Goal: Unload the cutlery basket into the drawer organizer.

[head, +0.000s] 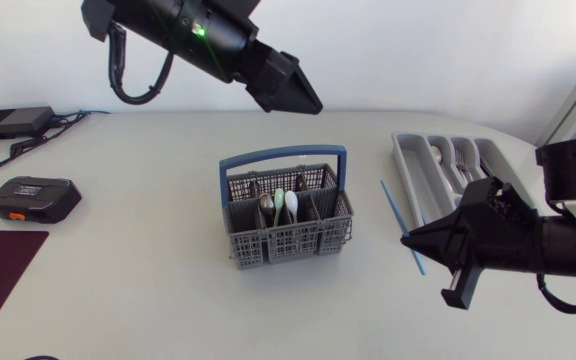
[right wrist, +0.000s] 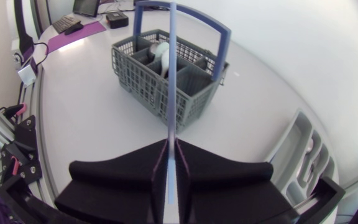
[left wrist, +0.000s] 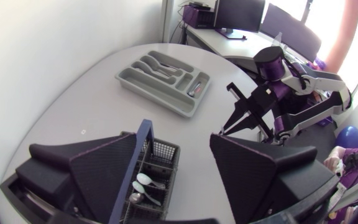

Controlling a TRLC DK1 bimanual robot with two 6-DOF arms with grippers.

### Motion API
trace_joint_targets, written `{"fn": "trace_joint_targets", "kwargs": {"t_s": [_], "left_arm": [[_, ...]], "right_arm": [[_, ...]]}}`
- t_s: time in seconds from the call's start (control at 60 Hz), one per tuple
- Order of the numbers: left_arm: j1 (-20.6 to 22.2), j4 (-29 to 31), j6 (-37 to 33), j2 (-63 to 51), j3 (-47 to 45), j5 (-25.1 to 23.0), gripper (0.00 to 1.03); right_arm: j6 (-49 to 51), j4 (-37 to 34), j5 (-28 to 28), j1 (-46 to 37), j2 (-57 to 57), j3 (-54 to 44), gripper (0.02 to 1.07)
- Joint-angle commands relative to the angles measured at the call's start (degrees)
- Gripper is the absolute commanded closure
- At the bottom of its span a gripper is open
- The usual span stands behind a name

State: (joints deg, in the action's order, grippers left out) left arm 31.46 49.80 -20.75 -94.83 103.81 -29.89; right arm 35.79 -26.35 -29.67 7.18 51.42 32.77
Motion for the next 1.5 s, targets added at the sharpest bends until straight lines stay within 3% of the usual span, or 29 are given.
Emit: {"fn": "trace_joint_targets", "kwargs": {"t_s": [0.0, 0.183, 0.383, 0.767, 1.15, 1.383, 1.483], "left_arm": [[-0.79, -0.14, -0.08, 2.63, -2.21, 0.80, 0.17], [-0.70, -0.23, -4.91, 4.83, -9.15, 6.69, 0.17], [-1.32, -2.69, -7.99, 6.85, -15.74, 10.64, 0.17], [-1.05, -10.60, -11.59, 8.43, -25.76, 17.58, 0.17], [2.99, -14.91, -10.98, 8.43, -30.33, 21.72, 0.18], [6.68, -19.30, -9.22, 8.87, -34.55, 26.73, 0.18], [7.91, -21.41, -8.69, 9.48, -36.31, 28.66, 0.18]], "right_arm": [[1.91, 1.65, -0.65, -4.63, 4.13, 0.45, 1.01], [1.65, 4.64, -3.29, -16.50, 18.02, 7.30, 1.01], [-4.41, 8.24, -3.20, -21.68, 31.55, 15.39, 1.01], [-17.25, 10.88, 2.86, -22.39, 51.77, 29.45, 1.01], [-19.71, 10.97, 8.23, -21.68, 60.20, 33.67, 0.99], [-19.62, 12.11, 8.66, -21.77, 60.11, 32.26, 0.59], [-19.62, 12.73, 8.93, -21.77, 59.50, 31.47, 0.51]]}}
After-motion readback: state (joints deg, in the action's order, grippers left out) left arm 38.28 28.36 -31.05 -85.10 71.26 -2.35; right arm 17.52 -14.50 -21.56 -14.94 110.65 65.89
